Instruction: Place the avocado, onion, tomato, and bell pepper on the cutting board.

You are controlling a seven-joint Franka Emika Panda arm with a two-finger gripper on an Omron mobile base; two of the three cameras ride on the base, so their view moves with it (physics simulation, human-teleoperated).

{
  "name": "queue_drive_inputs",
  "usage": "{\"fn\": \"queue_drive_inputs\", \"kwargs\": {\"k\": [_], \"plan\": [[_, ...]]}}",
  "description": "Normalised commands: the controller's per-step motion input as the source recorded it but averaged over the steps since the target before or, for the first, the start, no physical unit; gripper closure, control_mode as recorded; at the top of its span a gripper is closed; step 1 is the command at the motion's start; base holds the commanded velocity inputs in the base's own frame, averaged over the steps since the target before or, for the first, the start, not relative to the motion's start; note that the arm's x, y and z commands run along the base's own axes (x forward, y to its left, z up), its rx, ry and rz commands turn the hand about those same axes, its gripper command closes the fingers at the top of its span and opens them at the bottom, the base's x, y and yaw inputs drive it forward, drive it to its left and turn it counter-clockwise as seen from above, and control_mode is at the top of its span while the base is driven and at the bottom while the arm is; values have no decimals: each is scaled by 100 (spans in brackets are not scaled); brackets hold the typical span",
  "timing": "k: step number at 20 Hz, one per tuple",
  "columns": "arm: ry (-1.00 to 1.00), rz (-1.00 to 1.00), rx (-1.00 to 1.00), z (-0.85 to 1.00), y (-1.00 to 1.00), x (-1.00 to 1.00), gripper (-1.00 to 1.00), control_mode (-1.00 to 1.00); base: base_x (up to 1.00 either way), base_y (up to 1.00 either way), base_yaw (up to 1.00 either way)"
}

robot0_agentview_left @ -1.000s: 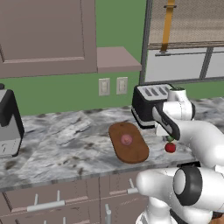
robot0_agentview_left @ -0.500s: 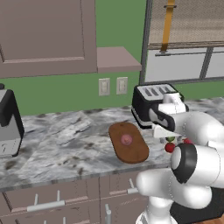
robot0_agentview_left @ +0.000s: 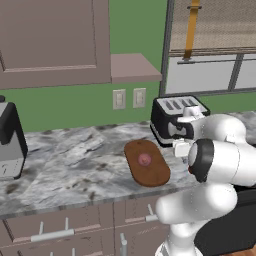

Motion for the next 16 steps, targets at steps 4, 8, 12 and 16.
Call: {"fn": "queue_drive_inputs", "kwargs": {"k": [4, 8, 12, 16], "plan": [[11, 0, 0, -32, -8, 21, -100, -100, 0, 0, 0], [10, 0, 0, -28, -7, 16, -100, -100, 0, 0, 0], [6, 0, 0, -24, -5, 2, -100, -100, 0, 0, 0], [4, 0, 0, -24, 0, 0, -100, -100, 0, 0, 0]]}}
